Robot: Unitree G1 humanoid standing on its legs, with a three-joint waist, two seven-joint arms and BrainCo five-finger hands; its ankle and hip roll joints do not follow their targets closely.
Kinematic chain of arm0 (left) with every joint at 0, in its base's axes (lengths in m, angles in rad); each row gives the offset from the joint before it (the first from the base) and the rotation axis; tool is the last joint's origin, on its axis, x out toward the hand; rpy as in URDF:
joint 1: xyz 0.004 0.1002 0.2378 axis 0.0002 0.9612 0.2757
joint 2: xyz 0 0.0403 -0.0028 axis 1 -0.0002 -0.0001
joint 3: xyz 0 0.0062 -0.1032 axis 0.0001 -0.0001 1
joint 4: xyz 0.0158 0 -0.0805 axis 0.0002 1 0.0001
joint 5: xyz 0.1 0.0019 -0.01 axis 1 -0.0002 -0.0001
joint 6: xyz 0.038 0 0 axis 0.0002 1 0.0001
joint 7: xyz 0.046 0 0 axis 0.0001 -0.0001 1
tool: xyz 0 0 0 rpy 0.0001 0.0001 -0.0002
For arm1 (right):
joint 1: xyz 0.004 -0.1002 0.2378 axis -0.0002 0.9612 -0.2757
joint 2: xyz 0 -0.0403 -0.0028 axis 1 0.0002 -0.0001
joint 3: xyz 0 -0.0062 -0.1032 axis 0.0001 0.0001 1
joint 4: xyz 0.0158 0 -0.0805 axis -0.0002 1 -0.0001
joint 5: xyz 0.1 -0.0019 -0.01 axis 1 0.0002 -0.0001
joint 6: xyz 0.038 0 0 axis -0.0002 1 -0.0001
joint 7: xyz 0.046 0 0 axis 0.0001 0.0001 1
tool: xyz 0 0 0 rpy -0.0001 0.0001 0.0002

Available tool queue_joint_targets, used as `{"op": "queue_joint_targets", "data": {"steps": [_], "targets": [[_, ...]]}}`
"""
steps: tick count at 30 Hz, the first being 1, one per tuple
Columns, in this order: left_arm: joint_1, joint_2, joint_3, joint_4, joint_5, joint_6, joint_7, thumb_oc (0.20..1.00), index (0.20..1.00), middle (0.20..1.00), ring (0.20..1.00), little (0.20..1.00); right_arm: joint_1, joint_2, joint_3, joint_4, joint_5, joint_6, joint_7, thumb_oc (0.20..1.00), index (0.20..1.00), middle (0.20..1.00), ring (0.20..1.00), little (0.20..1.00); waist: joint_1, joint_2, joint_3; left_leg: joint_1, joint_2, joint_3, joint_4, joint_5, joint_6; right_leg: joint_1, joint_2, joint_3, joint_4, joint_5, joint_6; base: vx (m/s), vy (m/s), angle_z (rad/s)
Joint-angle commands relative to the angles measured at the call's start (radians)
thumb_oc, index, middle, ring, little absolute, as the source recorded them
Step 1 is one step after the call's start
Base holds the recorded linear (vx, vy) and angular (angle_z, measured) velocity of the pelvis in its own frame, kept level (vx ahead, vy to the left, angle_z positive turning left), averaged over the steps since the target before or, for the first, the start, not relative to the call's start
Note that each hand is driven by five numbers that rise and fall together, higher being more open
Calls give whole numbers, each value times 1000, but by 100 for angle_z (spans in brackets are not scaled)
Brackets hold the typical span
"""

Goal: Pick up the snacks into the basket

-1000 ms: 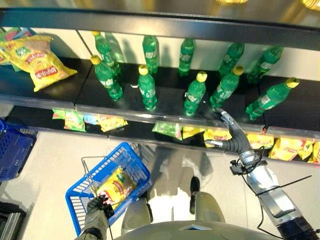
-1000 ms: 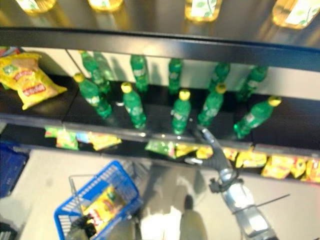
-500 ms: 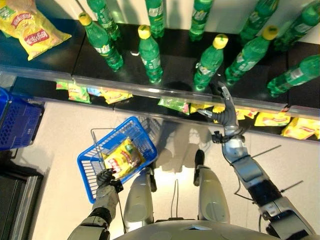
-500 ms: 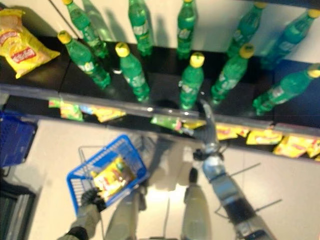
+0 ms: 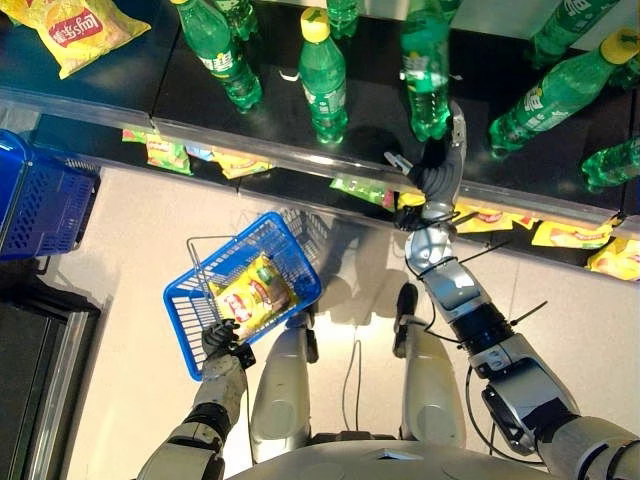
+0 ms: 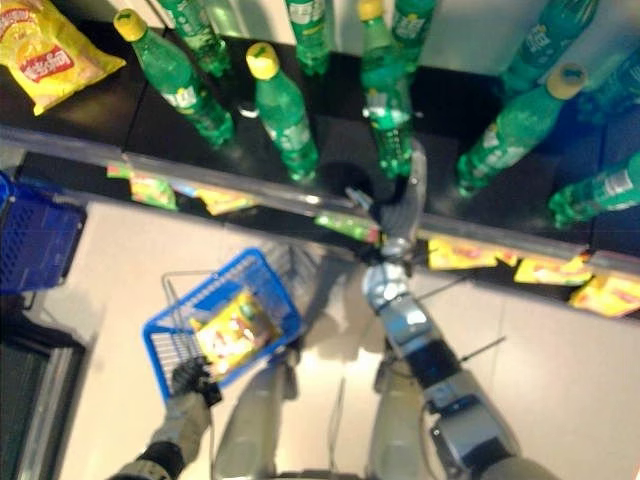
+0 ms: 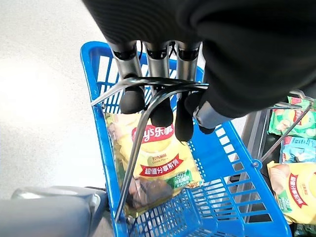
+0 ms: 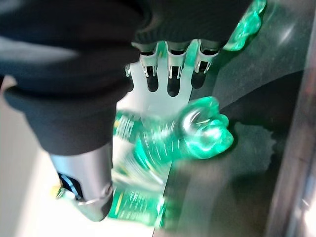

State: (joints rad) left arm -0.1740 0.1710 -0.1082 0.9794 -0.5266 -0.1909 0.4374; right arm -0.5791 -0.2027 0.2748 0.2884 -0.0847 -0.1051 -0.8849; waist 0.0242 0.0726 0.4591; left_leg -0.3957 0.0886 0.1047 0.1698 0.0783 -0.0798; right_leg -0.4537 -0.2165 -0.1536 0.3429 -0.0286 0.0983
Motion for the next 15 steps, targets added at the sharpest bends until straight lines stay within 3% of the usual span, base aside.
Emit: {"op": "queue_joint_targets", "data": {"steps": [1, 15], "targets": [[38, 50, -23, -38, -10, -44, 48, 200, 200, 200, 200, 200, -44, 11, -50, -58, -19, -19, -66, 1000, 1000, 1000, 1000, 1000, 25, -12, -7, -30, -16, -54, 90, -80, 43, 17, -25, 28, -113, 109, 38, 0, 0, 0], [66, 54, -29, -71, -2, -40, 40, 200, 200, 200, 200, 200, -69, -14, -92, -107, -28, 1, -73, 1000, 1000, 1000, 1000, 1000, 25, 0, 3, -33, -24, -57, 90, -89, 49, 5, -21, 34, -101, 101, 35, 5, 0, 0]]}}
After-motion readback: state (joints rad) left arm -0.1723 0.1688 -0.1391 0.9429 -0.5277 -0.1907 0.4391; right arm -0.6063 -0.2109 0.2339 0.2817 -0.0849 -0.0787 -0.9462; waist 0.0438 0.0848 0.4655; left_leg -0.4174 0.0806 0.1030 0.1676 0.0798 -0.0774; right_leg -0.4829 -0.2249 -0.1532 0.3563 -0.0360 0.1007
